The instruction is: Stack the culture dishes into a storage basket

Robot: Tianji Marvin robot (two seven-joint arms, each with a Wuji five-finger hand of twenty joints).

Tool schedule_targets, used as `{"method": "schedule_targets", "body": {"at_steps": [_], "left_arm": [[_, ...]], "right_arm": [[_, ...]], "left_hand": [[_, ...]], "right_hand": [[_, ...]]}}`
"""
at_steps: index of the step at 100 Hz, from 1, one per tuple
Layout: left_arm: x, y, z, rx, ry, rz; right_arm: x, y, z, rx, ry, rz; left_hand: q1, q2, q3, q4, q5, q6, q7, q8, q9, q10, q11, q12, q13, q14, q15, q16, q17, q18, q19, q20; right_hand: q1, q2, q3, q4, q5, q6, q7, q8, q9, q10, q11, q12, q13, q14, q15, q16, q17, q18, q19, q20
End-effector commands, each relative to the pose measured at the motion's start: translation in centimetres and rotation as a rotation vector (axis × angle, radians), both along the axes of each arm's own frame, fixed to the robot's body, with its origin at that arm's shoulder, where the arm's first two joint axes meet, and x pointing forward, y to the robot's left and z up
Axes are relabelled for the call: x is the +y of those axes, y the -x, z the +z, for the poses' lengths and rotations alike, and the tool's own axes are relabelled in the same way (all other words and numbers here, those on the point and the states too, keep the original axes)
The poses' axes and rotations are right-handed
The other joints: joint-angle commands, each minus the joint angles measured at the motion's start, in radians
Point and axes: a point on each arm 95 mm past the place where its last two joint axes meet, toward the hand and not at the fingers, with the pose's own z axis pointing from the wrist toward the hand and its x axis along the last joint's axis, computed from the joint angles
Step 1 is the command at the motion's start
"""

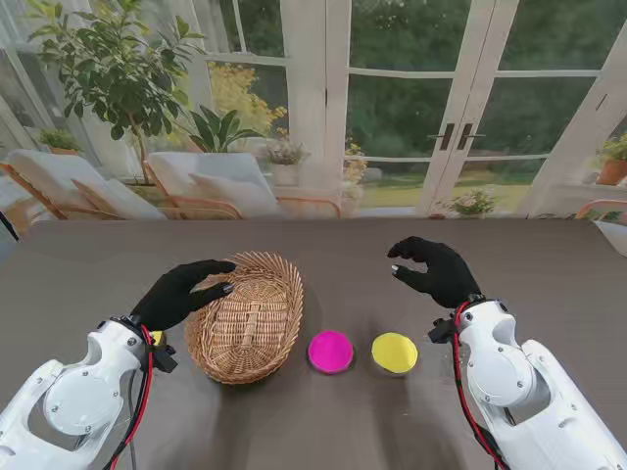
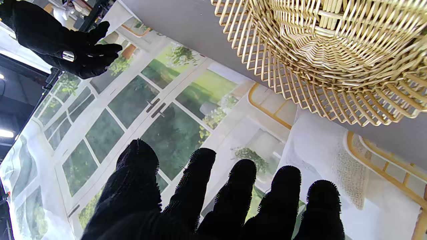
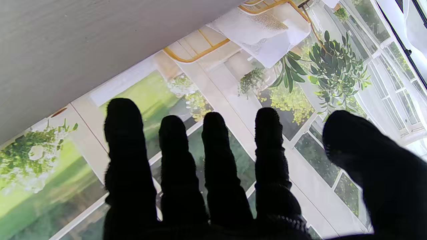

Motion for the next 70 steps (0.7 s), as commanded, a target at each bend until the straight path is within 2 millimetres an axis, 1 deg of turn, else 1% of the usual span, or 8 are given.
{"method": "schedule_targets", "body": {"at_steps": [1,26,47,70], "left_arm": [[-0.15,0.24,-0.22,0.017,0.001,-0.004],[-0.07,0.17,-0.11,0.021,-0.013,-0.011],[-0.11,0.16,0.07,0.014,-0.014,-0.013],[-0.16,0.05,0.06,0.018,-0.022,-0.024]], "right_arm": [[0.47,0.08,-0.36,0.02,-0.001,0.013],[0.64,-0.08,-0.82,0.029,0.014,0.035],[0.7,0.05,-1.02,0.027,0.053,0.059],[0.86,0.23,-1.22,0.023,0.098,0.085]], "left_hand": [[-0.011,0.026,-0.011,0.026,-0.005,-0.012,-0.01,-0.009,-0.023,-0.003,-0.007,-0.009,-0.031,-0.002,-0.018,-0.013,-0.019,-0.005,-0.032,-0.011],[-0.012,0.028,-0.012,0.026,-0.012,-0.012,-0.013,-0.011,-0.022,-0.002,-0.007,-0.008,-0.03,-0.002,-0.017,-0.012,-0.02,-0.009,-0.031,-0.012],[-0.013,0.027,-0.012,0.026,-0.011,-0.013,-0.012,-0.011,-0.022,-0.002,-0.007,-0.008,-0.03,-0.003,-0.017,-0.012,-0.019,-0.007,-0.031,-0.012],[-0.013,0.028,-0.012,0.026,-0.016,-0.016,-0.014,-0.011,-0.025,-0.006,-0.008,-0.008,-0.031,-0.002,-0.017,-0.012,-0.019,-0.007,-0.03,-0.013]], "right_hand": [[-0.013,0.009,0.002,0.003,0.014,0.001,-0.009,-0.016,0.007,-0.013,-0.013,-0.009,0.007,0.008,-0.009,-0.009,-0.271,-0.009,-0.016,-0.025],[-0.014,0.005,0.0,0.002,0.014,-0.002,-0.011,-0.017,0.003,-0.011,-0.016,-0.007,0.007,0.007,-0.009,-0.008,-0.273,-0.008,-0.017,-0.028],[-0.015,-0.027,-0.02,-0.005,-0.004,-0.014,-0.017,-0.018,-0.015,-0.008,-0.021,-0.006,-0.008,0.008,-0.013,-0.007,-0.286,-0.006,-0.026,-0.031],[-0.017,-0.041,-0.042,-0.008,-0.018,-0.024,-0.025,-0.018,-0.027,-0.014,-0.026,-0.006,-0.016,0.006,-0.016,-0.005,-0.296,-0.005,-0.035,-0.03]]}}
